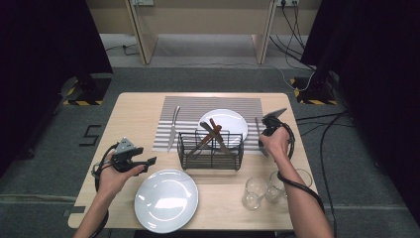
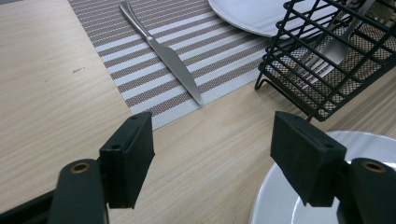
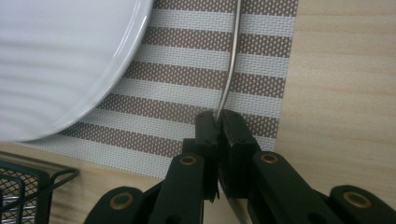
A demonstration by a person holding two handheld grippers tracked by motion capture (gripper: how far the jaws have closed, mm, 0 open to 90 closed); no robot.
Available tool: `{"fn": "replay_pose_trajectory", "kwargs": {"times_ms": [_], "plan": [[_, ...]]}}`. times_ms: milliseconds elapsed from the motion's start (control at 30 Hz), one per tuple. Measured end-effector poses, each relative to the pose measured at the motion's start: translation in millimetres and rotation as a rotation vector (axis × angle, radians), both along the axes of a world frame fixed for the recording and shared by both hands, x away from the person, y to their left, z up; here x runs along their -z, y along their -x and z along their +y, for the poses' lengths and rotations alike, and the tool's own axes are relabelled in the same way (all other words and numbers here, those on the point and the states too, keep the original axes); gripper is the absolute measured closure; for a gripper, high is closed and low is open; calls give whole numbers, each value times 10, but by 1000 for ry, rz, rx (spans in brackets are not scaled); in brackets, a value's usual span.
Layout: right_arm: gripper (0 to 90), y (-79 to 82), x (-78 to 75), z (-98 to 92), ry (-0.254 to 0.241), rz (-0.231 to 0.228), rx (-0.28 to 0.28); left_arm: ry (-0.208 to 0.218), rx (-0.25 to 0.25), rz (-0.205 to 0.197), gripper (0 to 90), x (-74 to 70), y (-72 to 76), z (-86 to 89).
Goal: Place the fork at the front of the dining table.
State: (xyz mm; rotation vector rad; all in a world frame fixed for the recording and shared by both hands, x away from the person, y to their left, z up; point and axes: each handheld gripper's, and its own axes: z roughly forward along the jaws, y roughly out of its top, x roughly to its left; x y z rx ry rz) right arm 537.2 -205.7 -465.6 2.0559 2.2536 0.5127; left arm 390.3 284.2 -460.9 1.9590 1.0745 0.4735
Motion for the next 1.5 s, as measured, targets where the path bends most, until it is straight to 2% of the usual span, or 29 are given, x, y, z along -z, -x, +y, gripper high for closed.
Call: {"fn": "replay_pose_trajectory", "kwargs": {"times_ms": [100, 200, 400, 500, 833, 933, 1333, 1500], "plan": [[885, 2, -2, -14, -21, -3, 10, 0, 1, 1, 296, 4, -1, -8], [886, -4, -14, -2, -17, -4, 16, 0, 2, 0, 296, 2, -2, -10], [888, -42, -98, 9, -42, -64, 54, 0, 0, 0, 296, 3, -3, 6], [889, -76, -111, 15, -47, -77, 76, -1, 0, 2, 296, 5, -4, 10], [888, -129, -56, 15, -23, -124, 103, 2, -3, 0, 296, 4, -2, 20], [888, -121, -48, -5, -14, -130, 119, 0, -1, -1, 296, 0, -1, 16], [884, -154, 39, 9, -19, -104, 110, 1, -1, -1, 296, 0, -1, 17], [879, -153, 32, 2, -17, -108, 107, 4, -2, -1, 296, -1, 0, 19]]}}
